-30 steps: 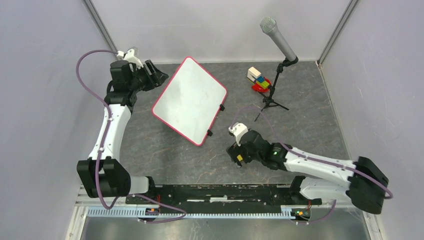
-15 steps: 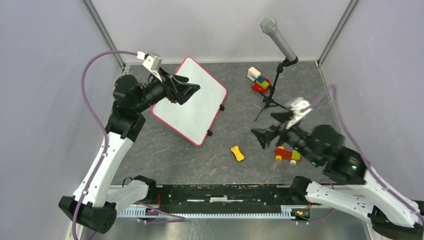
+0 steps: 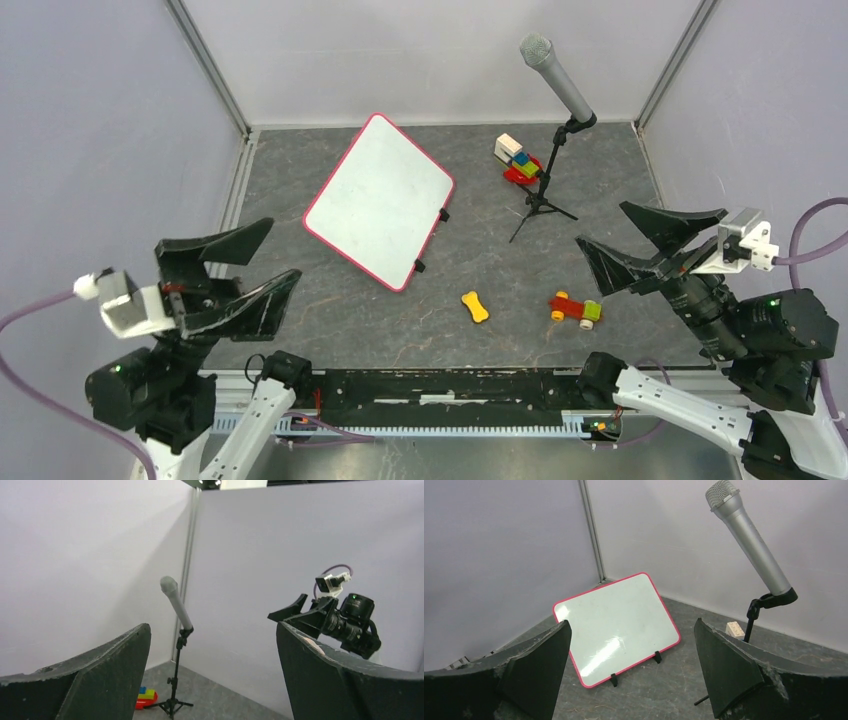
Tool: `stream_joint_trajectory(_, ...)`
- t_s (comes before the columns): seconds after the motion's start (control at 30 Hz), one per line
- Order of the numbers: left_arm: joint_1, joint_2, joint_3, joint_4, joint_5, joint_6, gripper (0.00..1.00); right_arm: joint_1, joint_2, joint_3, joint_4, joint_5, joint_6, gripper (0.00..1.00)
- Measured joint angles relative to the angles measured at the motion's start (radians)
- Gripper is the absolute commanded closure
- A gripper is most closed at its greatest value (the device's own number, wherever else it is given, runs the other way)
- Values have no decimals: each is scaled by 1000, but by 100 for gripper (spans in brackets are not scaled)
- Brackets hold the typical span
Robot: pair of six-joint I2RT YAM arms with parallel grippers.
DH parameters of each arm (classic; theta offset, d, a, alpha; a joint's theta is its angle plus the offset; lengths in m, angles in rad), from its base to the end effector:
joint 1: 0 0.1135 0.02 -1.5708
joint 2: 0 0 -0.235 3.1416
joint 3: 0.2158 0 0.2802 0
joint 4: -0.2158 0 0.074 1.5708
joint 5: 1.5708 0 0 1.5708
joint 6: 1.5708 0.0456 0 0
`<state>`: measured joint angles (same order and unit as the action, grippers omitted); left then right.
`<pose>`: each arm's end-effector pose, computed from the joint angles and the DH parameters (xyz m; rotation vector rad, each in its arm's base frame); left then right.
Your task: Erase the whiteboard
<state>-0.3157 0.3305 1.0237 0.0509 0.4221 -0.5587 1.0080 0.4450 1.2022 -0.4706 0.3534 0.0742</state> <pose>0.0464 -0.0348 0.4891 0.3092 0.8942 -0.9856 0.0548 0.0572 0.4793 -0.3075 1.2988 0.6955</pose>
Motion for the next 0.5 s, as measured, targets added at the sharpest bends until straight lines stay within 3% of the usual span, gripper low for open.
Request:
stream_joint_trajectory(0.27,0,-82,0,-90,-127,54,0,0,-75,-103,94,45,-27,2)
stream_joint_trajectory(0.5,0,-82,0,-158,-135,111,0,0,-91,-139,119,124,-26,2)
